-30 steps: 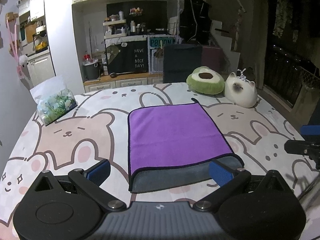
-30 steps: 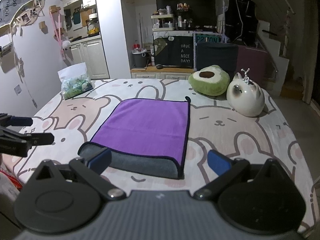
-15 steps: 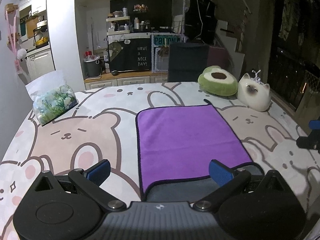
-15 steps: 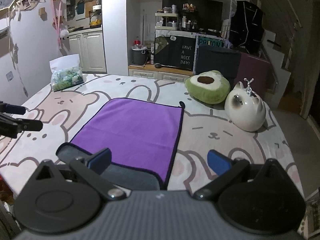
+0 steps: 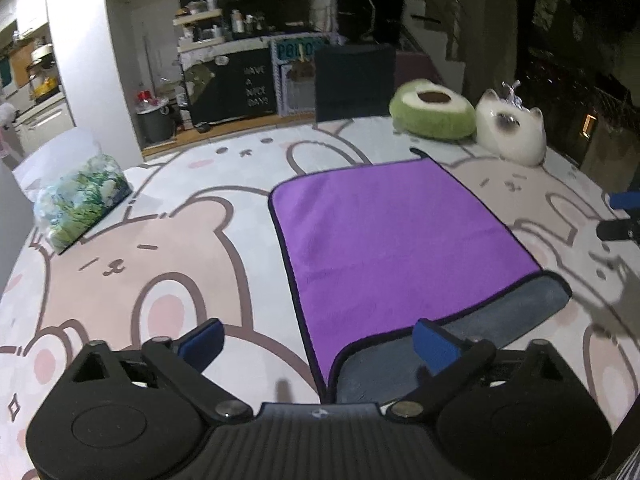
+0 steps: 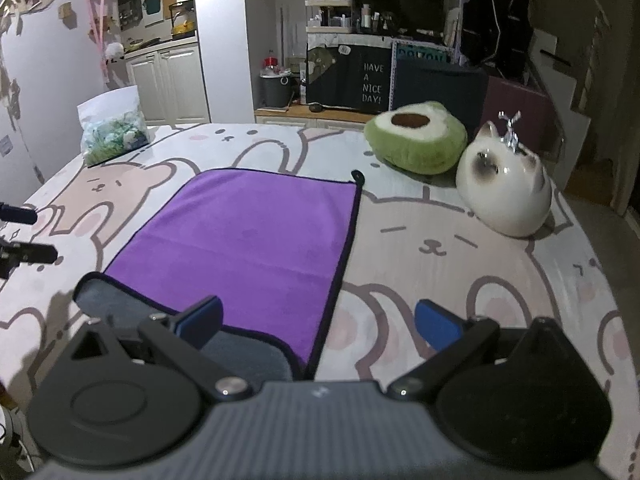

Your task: Fold towel

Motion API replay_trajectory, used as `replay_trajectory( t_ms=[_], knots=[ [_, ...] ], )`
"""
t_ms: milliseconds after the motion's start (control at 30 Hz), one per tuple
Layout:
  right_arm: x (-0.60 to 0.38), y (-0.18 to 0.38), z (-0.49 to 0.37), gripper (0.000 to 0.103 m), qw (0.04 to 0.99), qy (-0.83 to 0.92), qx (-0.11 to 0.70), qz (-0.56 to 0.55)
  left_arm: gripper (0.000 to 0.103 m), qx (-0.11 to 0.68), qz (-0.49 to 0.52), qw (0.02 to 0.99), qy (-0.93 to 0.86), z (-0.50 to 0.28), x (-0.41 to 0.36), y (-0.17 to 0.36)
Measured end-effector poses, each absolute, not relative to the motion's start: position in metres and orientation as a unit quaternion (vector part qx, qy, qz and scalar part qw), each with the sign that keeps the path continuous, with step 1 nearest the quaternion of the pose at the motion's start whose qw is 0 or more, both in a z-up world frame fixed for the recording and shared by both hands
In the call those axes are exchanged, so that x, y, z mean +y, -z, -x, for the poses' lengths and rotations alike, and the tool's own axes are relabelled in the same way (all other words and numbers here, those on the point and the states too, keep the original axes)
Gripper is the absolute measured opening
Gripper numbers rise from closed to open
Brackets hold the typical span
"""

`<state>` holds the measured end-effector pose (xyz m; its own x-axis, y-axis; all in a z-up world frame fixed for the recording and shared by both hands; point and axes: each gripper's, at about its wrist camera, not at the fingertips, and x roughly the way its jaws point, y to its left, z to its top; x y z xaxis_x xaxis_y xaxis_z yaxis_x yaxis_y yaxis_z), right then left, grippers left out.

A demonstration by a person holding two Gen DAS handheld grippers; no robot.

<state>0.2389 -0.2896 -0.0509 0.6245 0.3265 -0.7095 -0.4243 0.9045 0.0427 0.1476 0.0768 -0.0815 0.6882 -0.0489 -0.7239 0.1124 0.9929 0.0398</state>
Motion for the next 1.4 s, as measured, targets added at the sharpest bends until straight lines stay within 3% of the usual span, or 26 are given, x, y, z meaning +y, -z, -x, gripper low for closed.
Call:
replay_trajectory(
  t_ms=[233, 433, 600, 700, 833, 967, 1333, 1400],
  knots=[
    [-0.297, 0.076, -0.256, 0.103, 0.879, -0.266, 0.39, 0.066, 0.089, 0.414, -0.014, 0.904, 0.102, -0.157, 0.089, 0.098],
    [-0.296, 0.096, -0.269, 0.101, 0.848, -0.309, 0.425, 0.067, 0.072, 0.44, 0.008, 0.887, 0.139, -0.163, 0.092, 0.108],
    [-0.29, 0.108, -0.275, 0.065, 0.82, -0.328, 0.465, 0.06, 0.054, 0.466, 0.021, 0.871, 0.152, -0.165, 0.095, 0.118],
    [-0.286, 0.114, -0.28, 0.053, 0.804, -0.328, 0.495, 0.046, 0.048, 0.473, 0.027, 0.868, 0.151, -0.168, 0.096, 0.121],
    [-0.281, 0.121, -0.287, 0.047, 0.796, -0.319, 0.513, 0.041, 0.039, 0.479, 0.038, 0.864, 0.147, -0.173, 0.099, 0.124],
    [-0.274, 0.127, -0.289, 0.035, 0.781, -0.321, 0.533, 0.055, 0.027, 0.489, 0.044, 0.86, 0.142, -0.177, 0.103, 0.128],
    [-0.27, 0.134, -0.285, 0.017, 0.766, -0.331, 0.547, 0.067, 0.025, 0.512, 0.041, 0.847, 0.139, -0.179, 0.104, 0.138],
    [-0.269, 0.134, -0.285, 0.01, 0.768, -0.327, 0.544, 0.077, 0.012, 0.514, 0.038, 0.846, 0.138, -0.18, 0.103, 0.139]
  ],
)
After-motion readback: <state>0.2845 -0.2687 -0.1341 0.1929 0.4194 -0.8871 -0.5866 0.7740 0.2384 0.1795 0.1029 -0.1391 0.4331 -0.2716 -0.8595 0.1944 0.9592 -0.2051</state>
